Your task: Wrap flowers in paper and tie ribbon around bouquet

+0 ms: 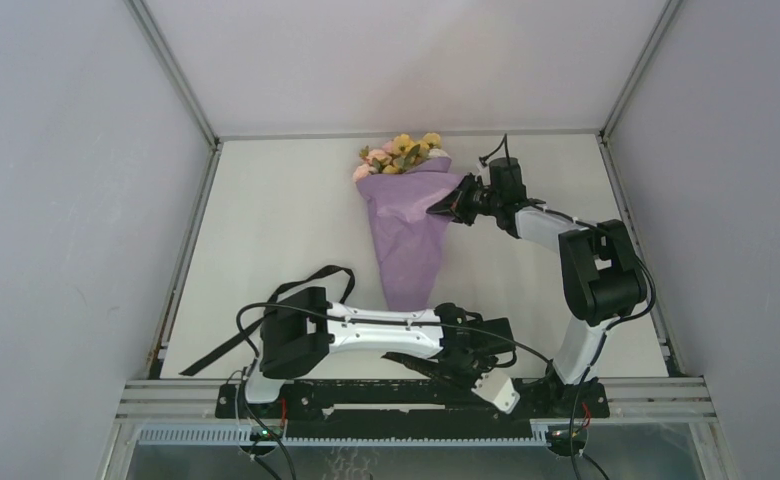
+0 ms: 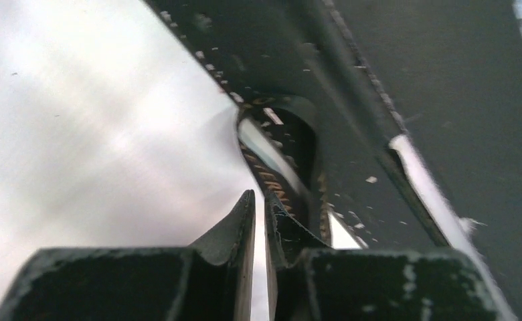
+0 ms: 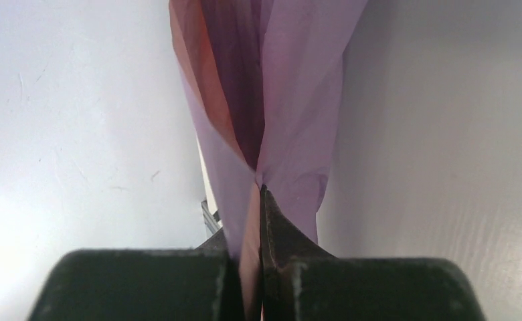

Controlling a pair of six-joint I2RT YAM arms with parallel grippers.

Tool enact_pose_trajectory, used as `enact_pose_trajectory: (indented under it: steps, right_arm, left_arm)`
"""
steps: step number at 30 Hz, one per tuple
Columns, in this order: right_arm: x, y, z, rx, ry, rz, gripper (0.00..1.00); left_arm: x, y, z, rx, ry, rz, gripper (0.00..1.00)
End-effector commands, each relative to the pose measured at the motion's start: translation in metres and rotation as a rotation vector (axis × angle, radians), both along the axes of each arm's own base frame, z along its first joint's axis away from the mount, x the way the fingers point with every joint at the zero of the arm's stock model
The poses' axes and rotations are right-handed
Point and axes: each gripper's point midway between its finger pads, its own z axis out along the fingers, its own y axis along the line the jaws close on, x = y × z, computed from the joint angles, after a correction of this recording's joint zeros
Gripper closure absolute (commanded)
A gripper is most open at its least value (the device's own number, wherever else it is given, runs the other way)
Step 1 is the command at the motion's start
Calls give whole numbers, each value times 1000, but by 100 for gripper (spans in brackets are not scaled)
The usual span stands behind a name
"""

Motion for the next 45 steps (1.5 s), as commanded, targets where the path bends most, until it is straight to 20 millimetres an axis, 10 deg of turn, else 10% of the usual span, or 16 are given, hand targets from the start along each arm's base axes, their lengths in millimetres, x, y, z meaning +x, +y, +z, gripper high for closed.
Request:
enact_pose_trajectory:
  steps: [1, 9, 16, 24, 32, 40, 45]
  right_arm:
    - [0, 19, 45, 85, -81, 49, 100]
    - [-12, 18, 48, 77, -73, 104, 100]
    - [-20, 24, 31, 42, -37, 142, 100]
    - [-24, 35, 32, 65, -31, 164, 100]
    - [-32, 44, 25, 46, -26, 191, 100]
    - [-35, 61, 21, 69, -16, 200, 100]
    - [-39, 74, 27, 89, -26, 212, 100]
  left_arm:
    - [44, -37, 6, -183, -196, 48, 87]
    - [127, -61, 67, -416, -511, 223, 94]
    - [89, -26, 58, -273, -442, 101, 50]
    - [9, 59, 95, 42, -70, 78, 44]
    - [-13, 151, 125, 174, 98, 155, 43]
    - [44, 234, 150, 3, 13, 495, 35]
    - [110, 328, 130, -42, -82, 1010, 16]
